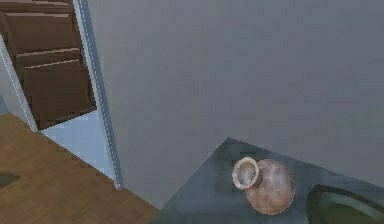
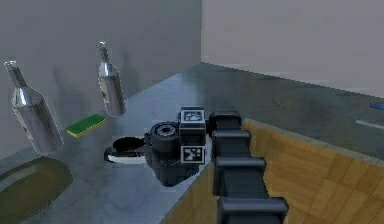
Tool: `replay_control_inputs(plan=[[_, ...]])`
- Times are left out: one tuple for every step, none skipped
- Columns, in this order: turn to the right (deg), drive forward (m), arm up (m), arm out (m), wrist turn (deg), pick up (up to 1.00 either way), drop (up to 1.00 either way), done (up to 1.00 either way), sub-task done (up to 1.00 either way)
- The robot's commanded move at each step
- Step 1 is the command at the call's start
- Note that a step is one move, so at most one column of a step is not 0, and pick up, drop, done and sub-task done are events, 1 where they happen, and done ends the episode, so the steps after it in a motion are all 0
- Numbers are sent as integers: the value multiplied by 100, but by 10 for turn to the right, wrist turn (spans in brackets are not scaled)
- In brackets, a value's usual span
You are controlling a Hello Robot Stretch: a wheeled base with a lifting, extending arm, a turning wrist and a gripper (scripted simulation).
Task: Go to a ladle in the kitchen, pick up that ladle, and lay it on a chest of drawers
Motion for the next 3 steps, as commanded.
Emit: replay_control_inputs(plan=[[0, 0, 2, 0, 0, 0, 0, 0, 0], [0, 0, 0, 0, -450, 0, 0, 0, 0], [0, 0, 0, 0, -450, 0, 0, 0, 0]])
